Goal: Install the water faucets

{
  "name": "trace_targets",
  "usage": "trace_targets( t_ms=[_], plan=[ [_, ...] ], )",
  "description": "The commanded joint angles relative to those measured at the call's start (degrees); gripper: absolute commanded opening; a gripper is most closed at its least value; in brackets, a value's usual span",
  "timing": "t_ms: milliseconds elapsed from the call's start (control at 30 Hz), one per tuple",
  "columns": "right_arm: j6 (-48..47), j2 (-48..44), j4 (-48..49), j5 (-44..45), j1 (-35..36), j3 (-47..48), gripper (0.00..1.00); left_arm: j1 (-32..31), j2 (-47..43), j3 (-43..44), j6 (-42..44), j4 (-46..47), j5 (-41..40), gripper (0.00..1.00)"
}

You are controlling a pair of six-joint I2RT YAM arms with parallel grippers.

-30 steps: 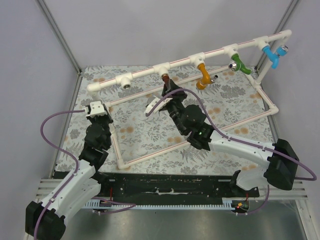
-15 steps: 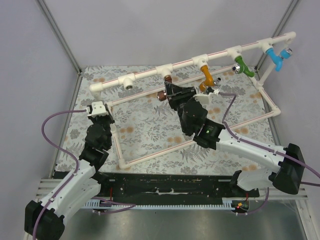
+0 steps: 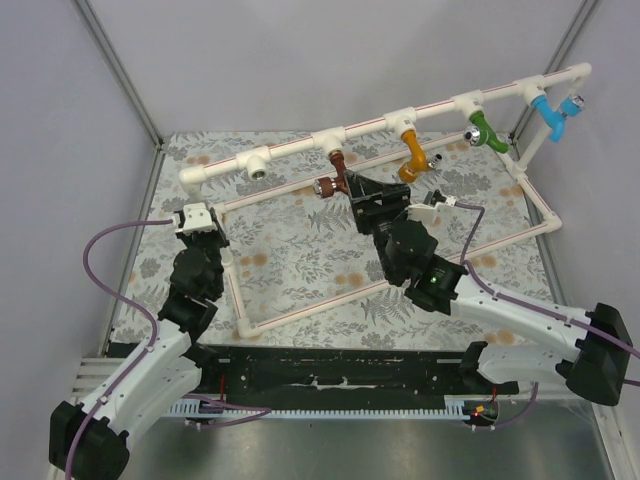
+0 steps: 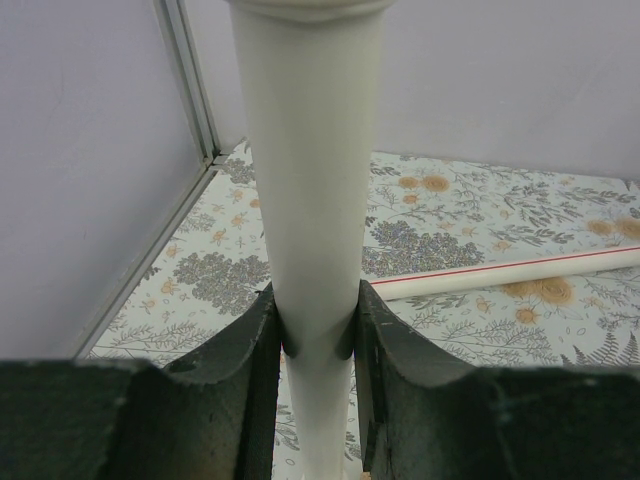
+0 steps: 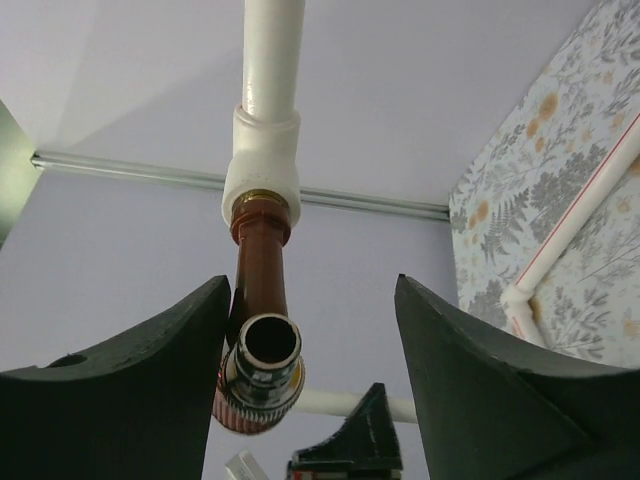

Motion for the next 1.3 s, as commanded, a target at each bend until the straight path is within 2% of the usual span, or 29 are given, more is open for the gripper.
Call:
trace_targets(
  t_ms=[0, 167, 267, 300, 400, 467, 633, 867, 1033, 1167, 1267],
  plan=[
    [-15.3, -5.8, 4.8, -2.2, -0.2, -5.5, 0.75, -0.8, 0.0, -0.3, 1.6, 0.2, 2.2, 0.02],
    [-33.3, -12.7, 5.2, -7.4, -0.2, -7.9, 0.78, -0.8, 0.4, -0.3, 1.6, 0.2, 2.4, 0.02],
    [-52.0, -15.9, 5.4, -13.7, -0.2, -7.6, 0.79, -0.8, 0.4, -0.3, 1.6, 0.1, 2.4, 0.02],
    [-60.8, -16.9, 3.9, -17.0, -0.2, -7.0, 0.79, -0.8, 0.4, -0.2, 1.5, 0.1, 2.4, 0.02],
    [-81.7, -18.4, -6.2, -24.0, -0.1, -2.7, 0.79, -0.8, 0.4, -0.2, 1.6, 0.1, 2.4, 0.02],
    [-93.3, -18.8, -10.4, -27.8, 0.0, -1.0, 0.78, -0.8, 0.4, -0.2, 1.6, 0.1, 2.4, 0.02],
    [-118.1, -17.5, -15.1, -30.8, 1.0, 0.9, 0.78, -0.8, 0.4, -0.2, 1.9, 0.0, 2.2, 0.02],
    [-141.9, -12.2, -11.1, -30.2, 2.1, 3.1, 0.78, -0.9, 0.6, -0.3, 1.9, 0.1, 2.3, 0.02],
    [-154.1, -6.1, 0.1, -28.6, 2.1, 3.8, 0.77, -1.0, 0.7, -0.2, 1.9, 0.0, 2.4, 0.02],
    [-158.2, 0.4, 3.2, -25.4, 1.9, 7.0, 0.74, -1.0, 0.6, -0.2, 1.9, 0.0, 2.1, 0.02],
    [-159.6, 4.2, 6.5, -24.0, 0.9, 8.3, 0.67, -1.0, 0.6, -0.3, 1.9, -0.1, 2.2, 0.02]
  ],
)
